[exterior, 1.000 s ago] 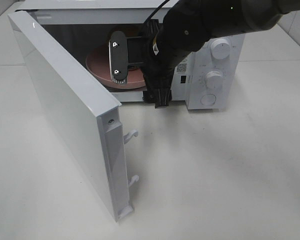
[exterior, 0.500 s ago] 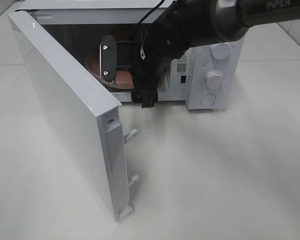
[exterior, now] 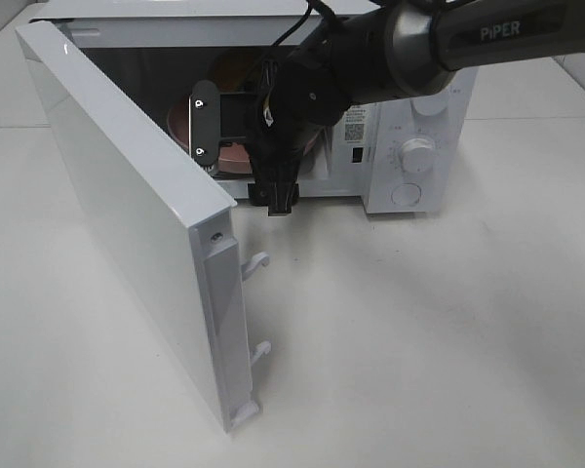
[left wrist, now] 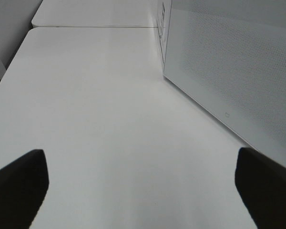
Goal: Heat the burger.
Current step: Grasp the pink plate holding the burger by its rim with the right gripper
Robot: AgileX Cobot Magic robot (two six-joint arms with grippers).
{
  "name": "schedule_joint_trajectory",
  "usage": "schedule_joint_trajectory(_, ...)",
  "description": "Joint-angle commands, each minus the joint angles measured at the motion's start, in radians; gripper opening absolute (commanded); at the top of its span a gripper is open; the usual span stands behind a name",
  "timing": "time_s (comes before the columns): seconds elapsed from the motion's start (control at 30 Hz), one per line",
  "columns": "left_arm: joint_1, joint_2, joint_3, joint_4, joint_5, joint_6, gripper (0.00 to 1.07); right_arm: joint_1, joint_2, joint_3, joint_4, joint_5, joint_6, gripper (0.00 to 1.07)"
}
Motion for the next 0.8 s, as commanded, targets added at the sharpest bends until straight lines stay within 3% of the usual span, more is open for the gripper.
schedule_joint_trajectory(0.03, 0.001, -0.023, 0.004, -0.008, -0.007, -0.003, 1.0, -0.007, 0.018, -0.012, -0.004, -0.011, 0.01, 0.9)
schedule_joint_trajectory(0.8, 0.001, -0.023, 0.004, -0.008, -0.007, -0.003, 1.0, -0.045, 0.037, -0.012, 0.0, -0.055, 0.011, 0.84)
